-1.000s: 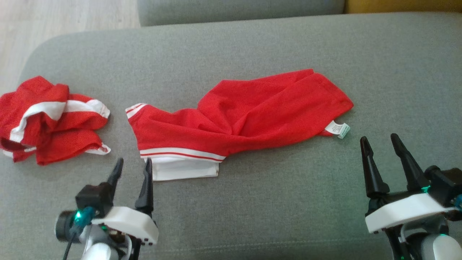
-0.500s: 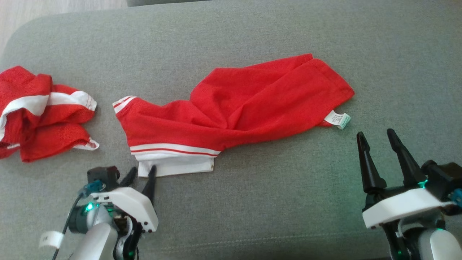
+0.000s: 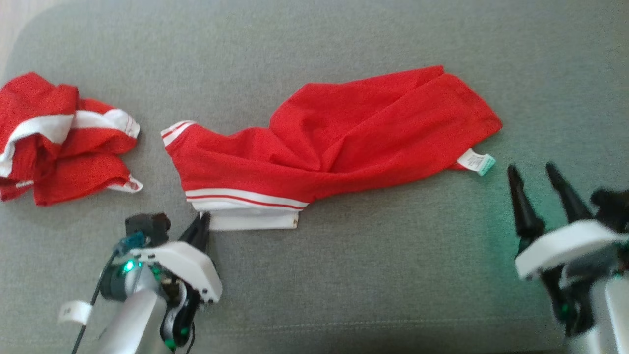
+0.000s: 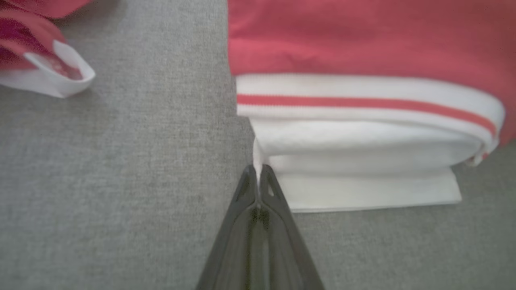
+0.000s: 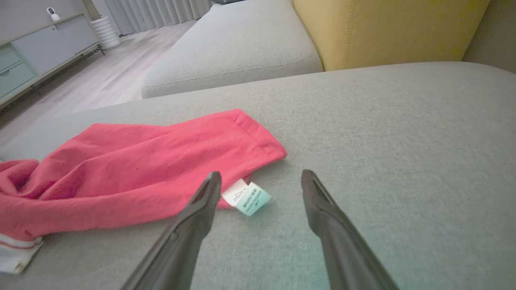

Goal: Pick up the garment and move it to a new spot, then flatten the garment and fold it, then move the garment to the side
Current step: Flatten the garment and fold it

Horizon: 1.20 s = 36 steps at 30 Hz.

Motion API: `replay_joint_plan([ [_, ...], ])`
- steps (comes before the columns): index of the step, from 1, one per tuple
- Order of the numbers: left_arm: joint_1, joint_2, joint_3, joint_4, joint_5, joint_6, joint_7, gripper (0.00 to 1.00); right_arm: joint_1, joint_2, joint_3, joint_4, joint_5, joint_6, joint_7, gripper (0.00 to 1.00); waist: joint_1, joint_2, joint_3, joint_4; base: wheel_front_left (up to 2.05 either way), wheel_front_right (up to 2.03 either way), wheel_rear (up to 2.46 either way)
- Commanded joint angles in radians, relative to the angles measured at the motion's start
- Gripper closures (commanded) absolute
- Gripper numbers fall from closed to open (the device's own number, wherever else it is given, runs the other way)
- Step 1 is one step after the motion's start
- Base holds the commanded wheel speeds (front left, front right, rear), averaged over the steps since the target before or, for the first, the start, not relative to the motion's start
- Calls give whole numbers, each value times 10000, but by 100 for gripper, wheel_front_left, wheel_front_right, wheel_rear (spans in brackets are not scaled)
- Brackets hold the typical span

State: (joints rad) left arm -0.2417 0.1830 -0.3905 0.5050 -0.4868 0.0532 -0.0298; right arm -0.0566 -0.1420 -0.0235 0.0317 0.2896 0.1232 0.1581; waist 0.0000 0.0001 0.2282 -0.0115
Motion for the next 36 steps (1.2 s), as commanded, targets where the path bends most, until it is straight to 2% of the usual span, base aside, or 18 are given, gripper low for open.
replay_joint_plan([
  [1, -473, 138, 283, -140, 90, 111, -108, 100, -693, -296, 78, -9, 163, 75, -57, 0, 0, -1, 288, 129, 0, 0, 0],
  [9, -999, 2, 76, -424, 240, 80, -302, 100, -2782, -914, 262, 2469, 550, 75, 219, 0, 0, -1, 994, 466, 0, 0, 0],
  [17, -1213, -52, 14, -597, 264, 43, -604, 100, -3716, -1228, 837, 3974, 840, 75, 406, 0, 0, -1, 1240, 669, 0, 0, 0],
  [18, -1220, -52, 8, -628, 264, 38, -649, 100, -3766, -1251, 900, 4131, 899, 75, 436, 4, 0, -1, 1242, 688, 0, 0, 0],
  [19, -1217, -52, 1, -676, 270, 40, -702, 100, -3795, -1273, 955, 4263, 954, 75, 456, 36, 0, -1, 1230, 702, 0, 0, 0],
  [20, -1202, -51, 8, -732, 261, 42, -762, 100, -3812, -1287, 1017, 4352, 1029, 75, 446, 73, 0, -1, 1214, 707, 0, 0, 0],
  [21, -1186, -37, 21, -797, 254, 34, -847, 100, -3806, -1294, 1069, 4428, 1126, 75, 438, 100, 0, -1, 1191, 703, 0, 0, 0],
  [25, -1003, -30, 189, -1349, 208, 71, -1520, 100, -3579, -1359, 1198, 4279, 1430, 75, -39, 100, 0, -1, 946, 707, 0, 0, 0],
  [28, -789, 83, 378, -2109, 269, 214, -1879, 100, -3222, -1338, 1067, 3695, 1610, 75, -536, 100, 0, -1, 658, 698, 0, 0, 0],
  [32, -492, 358, 573, -3636, 515, 470, -2073, 100, -2493, -1266, 683, 2286, 1647, 75, -896, 100, 0, -1, 148, 701, 0, 0, 0],
  [36, -303, 698, 742, -5397, 787, 783, -2025, 100, -1772, -1140, 125, 546, 1477, 75, -600, 100, 0, -1, -414, 590, 0, 0, 0],
])
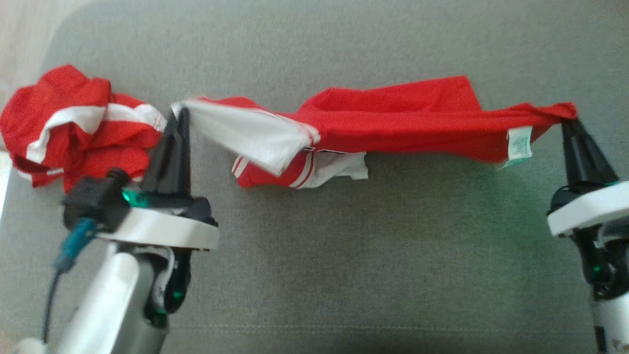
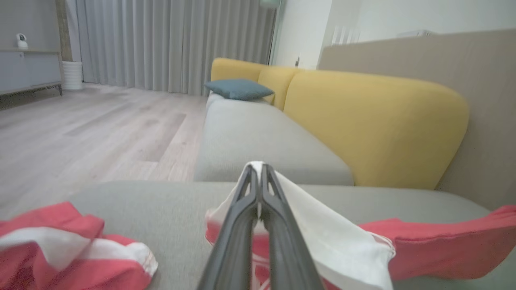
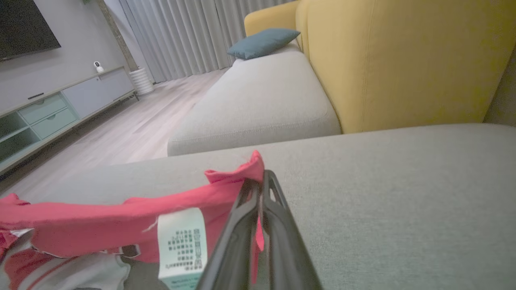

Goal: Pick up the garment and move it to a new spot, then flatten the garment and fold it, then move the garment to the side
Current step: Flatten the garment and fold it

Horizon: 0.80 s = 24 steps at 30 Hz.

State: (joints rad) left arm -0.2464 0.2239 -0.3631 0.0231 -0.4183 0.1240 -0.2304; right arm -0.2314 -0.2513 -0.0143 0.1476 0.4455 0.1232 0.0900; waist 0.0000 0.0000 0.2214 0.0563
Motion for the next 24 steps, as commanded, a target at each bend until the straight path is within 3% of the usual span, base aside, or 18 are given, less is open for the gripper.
replay_joint_plan([
  [1, -255, 366, 516, -1019, 160, 151, 30, 100, 112, -15, -92, -1074, -147, 75, 214, 100, 0, 0, -488, -127, 0, 0, 0],
  [7, -782, 728, 898, -3245, 533, 593, 436, 100, 573, 282, -988, -3657, -538, 75, 1268, 100, 0, 0, -1265, -313, 0, 0, 0],
  [12, -2088, 1068, 1046, -4461, 859, 583, 1093, 100, 559, 657, -1770, -5822, -846, 75, 2548, 100, 0, 0, -1910, -477, 0, 0, 0],
  [18, -3116, 1077, 901, -4429, 698, 420, 1882, 100, 252, 778, -2335, -6874, -873, 75, 3289, 100, 0, 0, -2280, -599, 0, 0, 0],
  [24, -4185, 750, 637, -3263, 284, 51, 2079, 100, -191, 973, -2381, -6786, -704, 75, 3536, 100, 0, 0, -2208, -618, 0, 0, 0],
])
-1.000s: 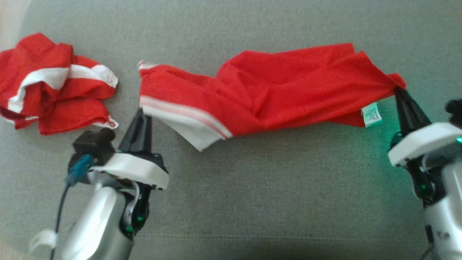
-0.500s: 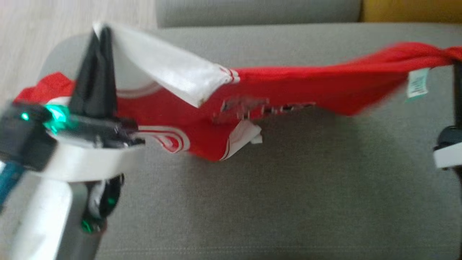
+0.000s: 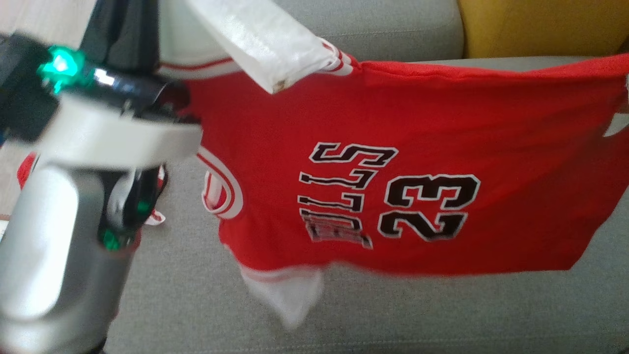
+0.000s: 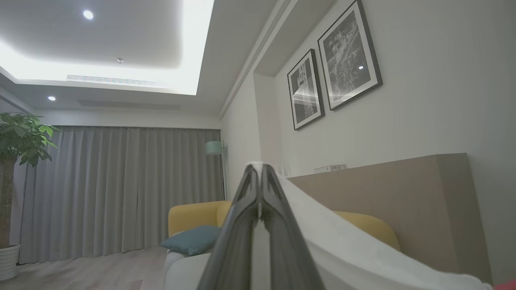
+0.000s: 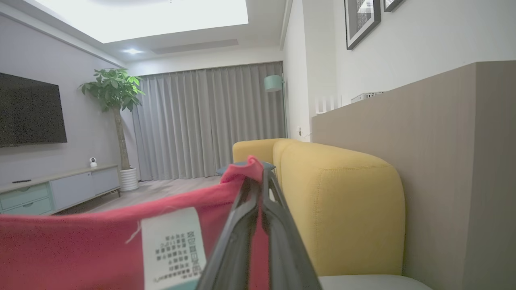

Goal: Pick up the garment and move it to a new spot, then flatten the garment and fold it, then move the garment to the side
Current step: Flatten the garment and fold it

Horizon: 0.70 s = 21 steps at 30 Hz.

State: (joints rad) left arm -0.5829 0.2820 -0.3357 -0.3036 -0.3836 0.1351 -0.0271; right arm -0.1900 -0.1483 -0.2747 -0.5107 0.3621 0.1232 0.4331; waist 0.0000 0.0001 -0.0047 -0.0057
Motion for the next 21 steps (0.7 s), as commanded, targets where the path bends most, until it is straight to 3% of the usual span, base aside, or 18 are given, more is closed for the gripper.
replay_joint_plan([
  [1, -820, 169, 363, 4, -63, -60, 47, 100, -605, -57, 223, -204, 130, 75, 105, 100, 0, -1, 53, 2, 0, 0, 0],
  [8, -2925, -539, 142, 3329, -398, -660, -444, 100, -2623, -132, 697, 1988, 615, 75, -755, 100, 0, -1, 699, -251, 0, 0, 0],
  [16, -5778, -1082, 518, 8006, -463, -1213, -2004, 100, -6271, 32, 2013, 6655, 972, 75, -3053, 100, 0, -1, 1211, -766, 0, 0, 0],
  [21, -7303, -1319, 914, 9820, -324, -1280, -2322, 100, -8303, 185, 2901, 9495, 1063, 75, -4677, 100, 0, -1, 1668, -877, 0, 0, 0],
])
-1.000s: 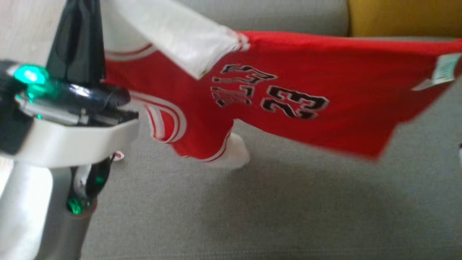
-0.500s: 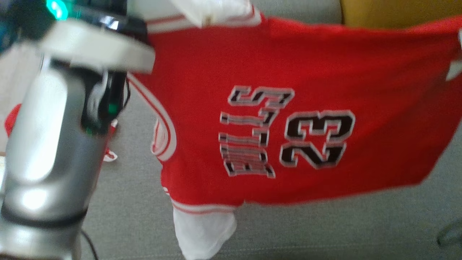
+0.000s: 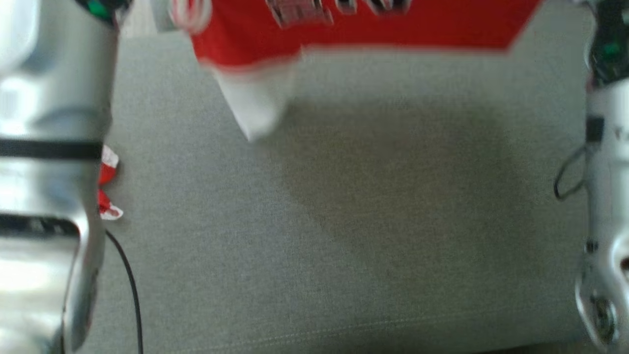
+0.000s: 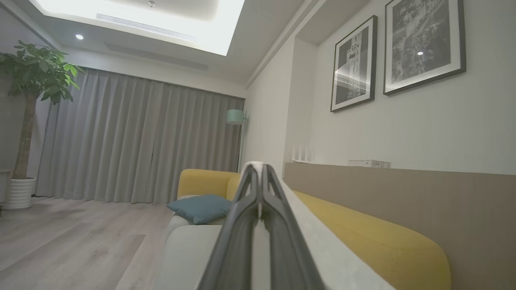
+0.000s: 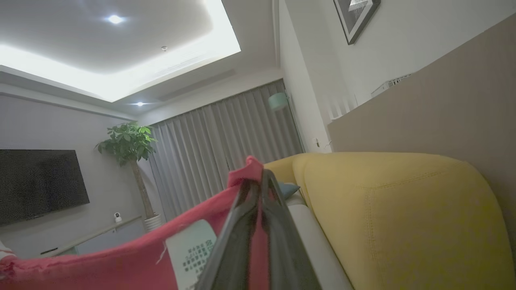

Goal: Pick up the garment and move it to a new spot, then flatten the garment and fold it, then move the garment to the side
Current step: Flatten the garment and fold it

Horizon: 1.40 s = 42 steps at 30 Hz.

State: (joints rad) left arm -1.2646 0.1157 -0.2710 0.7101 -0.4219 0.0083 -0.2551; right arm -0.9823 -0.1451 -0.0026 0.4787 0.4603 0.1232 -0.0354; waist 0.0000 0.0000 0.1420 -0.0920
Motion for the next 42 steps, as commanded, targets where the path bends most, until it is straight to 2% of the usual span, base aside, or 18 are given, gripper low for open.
replay_joint_plan([
  [1, -707, 315, 311, -104, 147, -34, -53, 100, -700, 155, 451, 123, 85, 75, -274, 100, 0, 0, 357, -3, 0, 0, 0],
  [5, -820, -31, 408, 840, 346, -93, -62, 100, -1596, 89, 1639, 2216, 80, 75, -1142, 100, 0, 0, 1123, 177, 0, 0, 0],
  [9, -278, -330, 484, 1725, 352, -190, -64, 100, -1986, 223, 2408, 3983, 382, 75, -1573, 100, 0, 0, 1928, 342, 0, 0, 0],
  [14, 743, -535, 735, 2390, 237, -346, -65, 100, -1810, 282, 3371, 5082, 846, 75, -1951, 100, 0, 0, 2600, 495, 0, 0, 0],
  [18, 1394, -607, 872, 2722, 210, -475, -65, 100, -1493, 215, 3902, 5453, 1341, 75, -2111, 100, 0, 0, 2893, 563, 0, 0, 0],
  [25, 2429, -639, 1025, 2523, 372, -631, -66, 100, -340, -45, 4471, 5309, 2149, 75, -2228, 100, 0, 0, 2655, 689, 0, 0, 0],
  [28, 3332, -644, 1230, 1910, 464, -690, -66, 100, 632, -253, 4667, 4819, 2533, 75, -2251, 100, 0, 0, 2229, 741, 0, 0, 0],
  [36, 7103, -573, 1760, -313, 781, -837, -66, 100, 4330, -1027, 4766, 2581, 3015, 75, -2260, 100, 0, 0, 650, 841, 0, 0, 0],
  [42, 10161, -374, 1840, -2484, 782, -604, 186, 100, 6670, -1597, 4103, 1237, 2977, 75, -1605, 100, 0, 0, -227, 896, 0, 0, 0],
])
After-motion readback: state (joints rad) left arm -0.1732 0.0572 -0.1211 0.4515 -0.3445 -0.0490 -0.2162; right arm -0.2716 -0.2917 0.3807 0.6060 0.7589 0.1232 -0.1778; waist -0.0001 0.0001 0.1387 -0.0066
